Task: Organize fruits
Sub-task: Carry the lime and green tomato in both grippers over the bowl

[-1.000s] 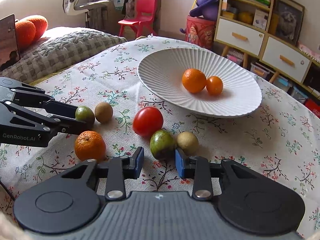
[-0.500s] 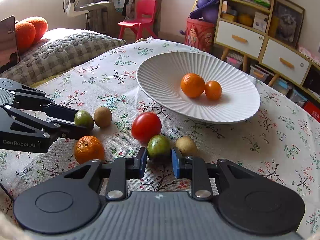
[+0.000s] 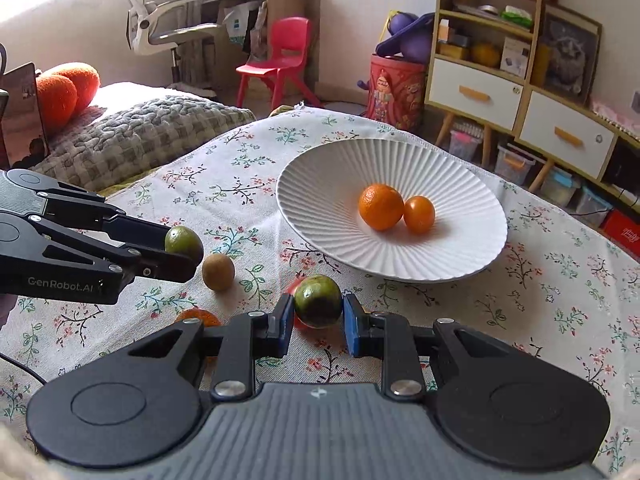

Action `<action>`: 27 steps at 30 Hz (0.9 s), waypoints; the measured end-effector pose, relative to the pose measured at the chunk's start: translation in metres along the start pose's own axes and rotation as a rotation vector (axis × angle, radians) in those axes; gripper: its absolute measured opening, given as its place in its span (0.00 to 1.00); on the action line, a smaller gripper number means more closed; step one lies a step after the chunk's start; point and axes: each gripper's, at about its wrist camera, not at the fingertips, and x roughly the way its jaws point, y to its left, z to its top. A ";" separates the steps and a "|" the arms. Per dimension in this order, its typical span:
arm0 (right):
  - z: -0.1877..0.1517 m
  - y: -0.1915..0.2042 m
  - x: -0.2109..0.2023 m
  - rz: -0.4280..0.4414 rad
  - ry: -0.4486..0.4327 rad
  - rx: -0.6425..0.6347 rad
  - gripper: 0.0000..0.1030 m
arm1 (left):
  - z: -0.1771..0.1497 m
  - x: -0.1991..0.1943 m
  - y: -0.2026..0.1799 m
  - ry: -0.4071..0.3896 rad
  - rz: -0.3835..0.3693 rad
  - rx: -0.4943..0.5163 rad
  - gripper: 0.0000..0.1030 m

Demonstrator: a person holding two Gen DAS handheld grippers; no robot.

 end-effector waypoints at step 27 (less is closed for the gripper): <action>0.034 -0.050 0.034 -0.106 0.013 0.108 0.23 | 0.059 0.062 -0.029 0.002 -0.054 0.050 0.18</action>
